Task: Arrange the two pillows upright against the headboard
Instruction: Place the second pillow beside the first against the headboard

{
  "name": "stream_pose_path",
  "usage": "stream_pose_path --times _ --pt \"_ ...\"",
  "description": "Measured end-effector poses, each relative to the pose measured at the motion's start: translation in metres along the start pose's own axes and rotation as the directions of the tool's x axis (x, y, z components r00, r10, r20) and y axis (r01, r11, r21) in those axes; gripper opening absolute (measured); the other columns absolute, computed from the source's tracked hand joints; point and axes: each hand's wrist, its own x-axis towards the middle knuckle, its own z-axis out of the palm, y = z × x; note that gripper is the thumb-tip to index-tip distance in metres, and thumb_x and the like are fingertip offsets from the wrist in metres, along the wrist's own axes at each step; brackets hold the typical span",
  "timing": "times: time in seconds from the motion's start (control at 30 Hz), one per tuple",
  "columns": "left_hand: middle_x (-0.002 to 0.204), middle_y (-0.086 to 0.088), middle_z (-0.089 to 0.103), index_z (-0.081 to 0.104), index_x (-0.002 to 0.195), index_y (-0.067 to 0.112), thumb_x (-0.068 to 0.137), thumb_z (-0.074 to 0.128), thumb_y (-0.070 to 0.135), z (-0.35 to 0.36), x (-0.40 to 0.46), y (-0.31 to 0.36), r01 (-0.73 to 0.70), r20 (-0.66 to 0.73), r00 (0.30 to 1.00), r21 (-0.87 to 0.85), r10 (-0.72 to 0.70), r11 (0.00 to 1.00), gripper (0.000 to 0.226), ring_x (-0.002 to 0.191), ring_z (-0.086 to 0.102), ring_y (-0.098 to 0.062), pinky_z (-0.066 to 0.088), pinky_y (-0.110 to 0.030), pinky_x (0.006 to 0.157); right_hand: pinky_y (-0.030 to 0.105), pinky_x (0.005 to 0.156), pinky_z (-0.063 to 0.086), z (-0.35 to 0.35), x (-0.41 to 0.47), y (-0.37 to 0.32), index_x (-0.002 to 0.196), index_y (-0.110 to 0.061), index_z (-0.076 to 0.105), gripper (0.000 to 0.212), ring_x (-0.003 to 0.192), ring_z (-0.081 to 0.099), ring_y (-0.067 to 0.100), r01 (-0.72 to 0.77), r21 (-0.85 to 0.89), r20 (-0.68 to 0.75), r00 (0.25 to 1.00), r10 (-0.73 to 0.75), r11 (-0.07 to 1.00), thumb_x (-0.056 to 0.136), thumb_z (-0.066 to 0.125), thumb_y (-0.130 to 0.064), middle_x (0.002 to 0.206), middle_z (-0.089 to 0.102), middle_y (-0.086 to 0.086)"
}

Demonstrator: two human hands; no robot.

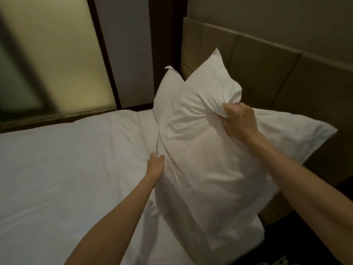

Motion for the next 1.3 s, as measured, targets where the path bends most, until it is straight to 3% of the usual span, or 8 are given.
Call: stream_pose_path --times 0.2,0.33,0.4,0.6,0.77,0.87,1.13,1.3 --pt "0.144 -0.014 0.042 0.039 0.14 0.007 0.096 0.04 0.019 0.034 0.017 0.017 -0.096 -0.017 0.995 0.176 0.101 0.98 0.045 0.128 0.044 -0.029 0.036 -0.034 0.1 0.04 0.072 0.036 0.055 -0.074 0.065 0.082 -0.011 0.054 0.015 0.075 0.063 0.035 -0.157 -0.183 0.369 0.904 0.216 0.97 0.085 0.062 -0.023 0.081 0.068 0.015" --pt "0.135 -0.012 0.051 0.046 0.133 0.006 0.095 0.041 0.015 0.044 0.021 0.005 -0.104 -0.026 0.993 0.212 0.112 0.972 0.039 0.116 0.05 -0.026 0.036 -0.028 0.087 0.046 0.1 0.033 0.071 -0.15 0.106 0.118 -0.017 0.049 0.031 0.121 0.05 0.034 -0.422 -0.454 0.685 0.399 0.61 0.785 0.09 0.051 -0.031 0.127 0.057 0.012" --pt "0.131 -0.012 0.054 0.049 0.129 0.006 0.095 0.04 0.014 0.049 0.022 -0.004 -0.1 -0.008 0.994 0.241 0.105 0.965 0.037 0.106 0.05 -0.022 0.037 -0.029 0.085 0.049 0.101 0.033 0.067 -0.173 0.119 0.124 -0.015 0.045 0.042 0.124 0.046 0.034 -0.463 -0.485 0.709 0.289 0.643 0.742 0.087 0.056 -0.032 0.134 0.05 0.012" --pt "0.122 -0.009 0.059 0.054 0.122 0.009 0.094 0.04 0.015 0.057 0.026 -0.011 -0.105 0.053 0.994 0.229 0.096 0.968 0.032 0.101 0.054 -0.021 0.041 -0.031 0.084 0.046 0.09 0.04 0.055 -0.167 0.116 0.105 -0.006 0.055 0.021 0.108 0.053 0.036 -0.526 -0.353 0.525 0.574 0.629 0.774 0.087 0.055 -0.017 0.113 0.06 0.016" --pt "0.098 -0.007 0.068 0.061 0.103 0.013 0.093 0.039 0.012 0.055 0.025 -0.009 -0.172 0.159 0.976 0.143 0.149 0.975 0.025 0.089 0.062 -0.021 0.044 -0.025 0.071 0.037 0.072 0.043 0.054 -0.155 0.098 0.092 -0.005 0.063 0.012 0.087 0.06 0.034 -0.608 -0.167 0.444 0.657 0.609 0.777 0.085 0.052 -0.006 0.094 0.069 0.013" --pt "0.089 -0.004 0.069 0.062 0.102 0.013 0.092 0.037 0.01 0.048 0.03 -0.004 -0.2 0.212 0.962 0.128 0.17 0.971 0.027 0.082 0.063 -0.019 0.045 -0.023 0.066 0.032 0.065 0.043 0.055 -0.146 0.088 0.093 -0.007 0.065 0.014 0.083 0.062 0.031 -0.623 -0.095 0.451 0.668 0.592 0.776 0.087 0.052 -0.007 0.093 0.07 0.012" --pt "0.083 -0.003 0.07 0.065 0.097 0.013 0.09 0.039 0.01 0.046 0.053 0.02 -0.303 0.312 0.919 0.164 0.242 0.939 0.027 0.077 0.064 -0.018 0.044 -0.023 0.064 0.043 0.089 0.048 0.047 -0.131 0.086 0.117 -0.011 0.058 0.032 0.104 0.058 0.03 -0.685 -0.086 0.396 0.644 0.655 0.724 0.085 0.058 -0.009 0.118 0.061 0.012" --pt "0.094 -0.007 0.069 0.062 0.104 0.015 0.09 0.044 0.012 0.079 0.072 0.053 -0.452 0.446 0.844 0.291 0.299 0.843 0.023 0.085 0.063 -0.022 0.048 -0.026 0.069 0.049 0.097 0.038 0.052 -0.126 0.114 0.132 -0.013 0.042 0.055 0.12 0.046 0.035 -0.707 -0.32 0.446 0.476 0.758 0.631 0.083 0.064 -0.024 0.135 0.047 0.015"
